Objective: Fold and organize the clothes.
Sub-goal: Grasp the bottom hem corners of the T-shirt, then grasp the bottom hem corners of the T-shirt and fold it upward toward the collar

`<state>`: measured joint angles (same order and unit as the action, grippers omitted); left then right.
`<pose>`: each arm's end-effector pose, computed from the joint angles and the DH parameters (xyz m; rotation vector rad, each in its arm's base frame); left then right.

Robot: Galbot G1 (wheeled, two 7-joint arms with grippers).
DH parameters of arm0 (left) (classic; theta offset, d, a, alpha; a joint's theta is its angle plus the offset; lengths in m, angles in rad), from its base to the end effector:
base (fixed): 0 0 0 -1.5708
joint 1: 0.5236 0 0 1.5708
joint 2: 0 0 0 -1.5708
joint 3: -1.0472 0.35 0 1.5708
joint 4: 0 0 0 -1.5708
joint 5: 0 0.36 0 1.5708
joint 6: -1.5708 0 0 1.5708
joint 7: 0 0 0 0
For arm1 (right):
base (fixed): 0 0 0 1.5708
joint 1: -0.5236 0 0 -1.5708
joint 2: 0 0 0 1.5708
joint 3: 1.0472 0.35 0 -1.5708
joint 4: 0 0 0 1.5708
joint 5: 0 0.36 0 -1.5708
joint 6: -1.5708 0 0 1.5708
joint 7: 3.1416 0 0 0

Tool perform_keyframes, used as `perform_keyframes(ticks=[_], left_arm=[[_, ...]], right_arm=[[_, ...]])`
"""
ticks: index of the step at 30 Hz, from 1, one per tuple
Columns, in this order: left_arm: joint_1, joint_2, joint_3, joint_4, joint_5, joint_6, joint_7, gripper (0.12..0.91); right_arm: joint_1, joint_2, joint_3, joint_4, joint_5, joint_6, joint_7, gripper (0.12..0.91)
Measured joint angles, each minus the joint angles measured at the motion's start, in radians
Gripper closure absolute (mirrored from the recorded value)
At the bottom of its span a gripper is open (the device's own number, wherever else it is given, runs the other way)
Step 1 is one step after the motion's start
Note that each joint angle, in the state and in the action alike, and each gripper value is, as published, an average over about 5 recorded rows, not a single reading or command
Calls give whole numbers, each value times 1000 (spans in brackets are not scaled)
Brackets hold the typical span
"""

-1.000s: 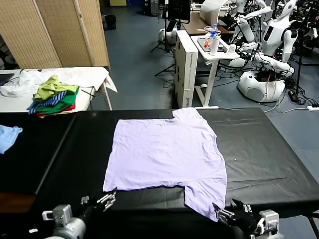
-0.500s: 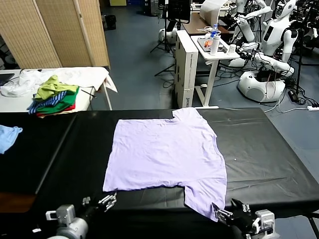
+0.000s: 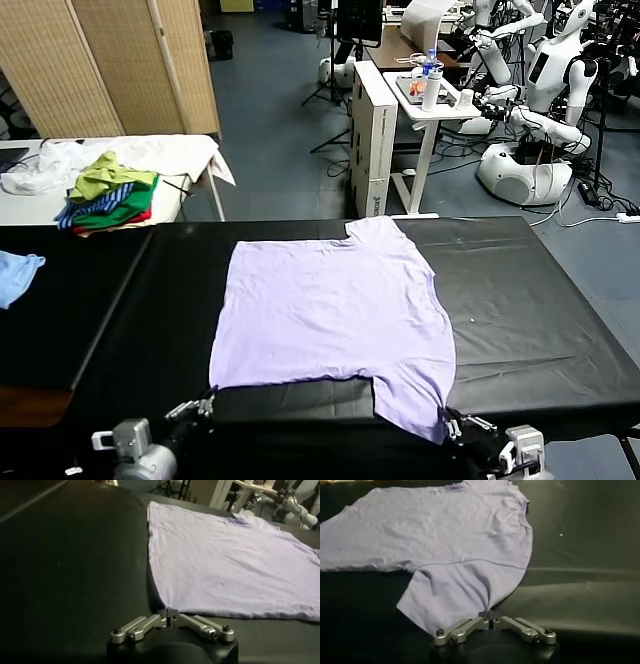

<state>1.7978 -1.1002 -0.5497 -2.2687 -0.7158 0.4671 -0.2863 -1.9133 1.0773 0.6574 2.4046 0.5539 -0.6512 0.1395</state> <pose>0.1317 0.0602 -0.2630 -0.0764 -2.4947 0.2412 0.1110 -0.0679 -0.2204 0.2159 -2.4123 0.0209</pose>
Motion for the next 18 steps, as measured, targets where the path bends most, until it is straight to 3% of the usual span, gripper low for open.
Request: perform_keyframes(ticks=[9,18], left_arm=[[121,9,-59,-109,11,-7,-2,883],[89,-23,-68,-109,-8,-59,-4,883]], right_arm=[[-59,4,37,62,4,-7,1,886],[60,-31,40,25,104,78,-19,886]])
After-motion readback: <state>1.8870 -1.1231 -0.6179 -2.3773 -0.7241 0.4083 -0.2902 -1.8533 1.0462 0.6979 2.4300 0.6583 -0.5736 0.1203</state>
